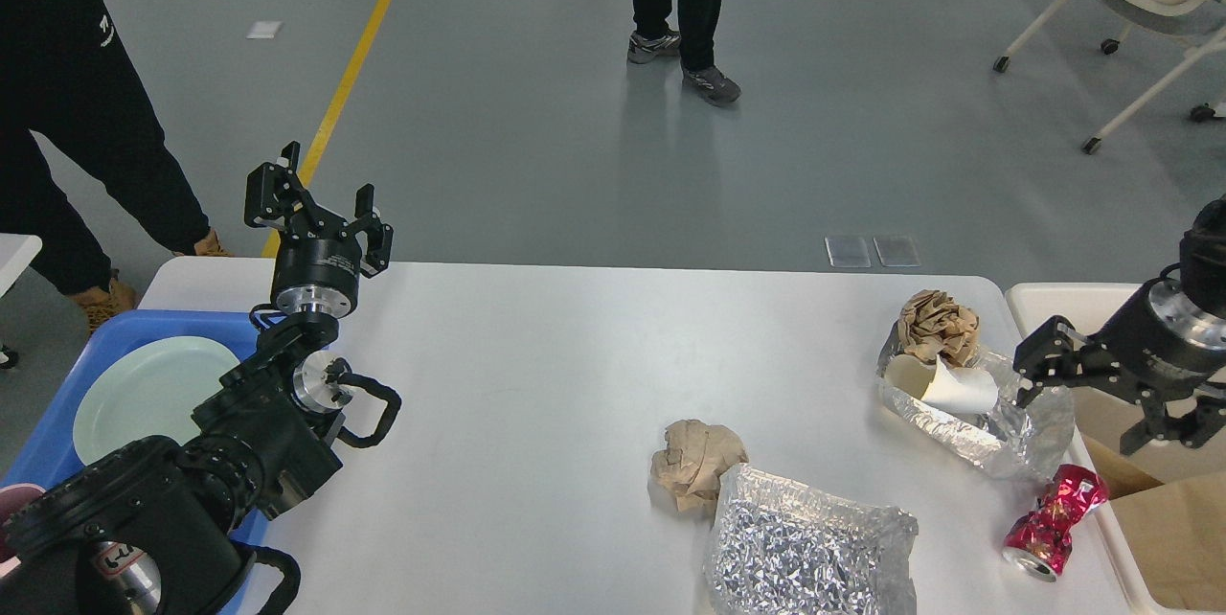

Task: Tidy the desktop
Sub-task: 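Bring the right gripper back over the table near the bin, then lower the right gripper toward the red can beside the bin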

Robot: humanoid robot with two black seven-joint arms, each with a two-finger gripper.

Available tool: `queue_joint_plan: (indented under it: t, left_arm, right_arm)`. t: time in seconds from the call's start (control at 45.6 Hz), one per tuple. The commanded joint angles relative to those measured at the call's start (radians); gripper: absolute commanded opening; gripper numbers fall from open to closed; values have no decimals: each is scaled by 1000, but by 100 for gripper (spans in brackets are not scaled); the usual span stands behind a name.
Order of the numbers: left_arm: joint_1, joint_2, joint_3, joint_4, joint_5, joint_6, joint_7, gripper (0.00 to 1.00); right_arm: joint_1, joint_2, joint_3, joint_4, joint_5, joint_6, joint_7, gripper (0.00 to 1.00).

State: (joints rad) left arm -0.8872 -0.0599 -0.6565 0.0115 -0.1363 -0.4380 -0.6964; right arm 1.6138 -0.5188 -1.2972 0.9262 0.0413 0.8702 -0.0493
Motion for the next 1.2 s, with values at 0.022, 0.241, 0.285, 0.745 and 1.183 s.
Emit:
queue_joint_plan:
  t: [0.022, 0.241, 0.285, 0.745, 1.183]
  left_arm:
    - [1, 0, 0, -1, 0, -1, 0, 96]
    - [1, 0, 0, 1, 0, -1, 0, 96]
    - [1, 0, 0, -1, 0, 1, 0, 96]
    - [1, 0, 0, -1, 0, -1, 0, 96]
    - [1, 0, 0, -1, 0, -1, 0, 96]
  right_arm:
    - [-130, -12, 41, -10, 0, -97, 0, 100]
    - [-281, -7, 114, -56, 0, -181, 0, 100]
    - [-308, -7, 119, -72, 0, -204, 0, 100]
    - [-414, 2, 121, -115, 3, -323, 0, 100]
    - [-423, 26, 139, -161, 3, -335, 0, 100]
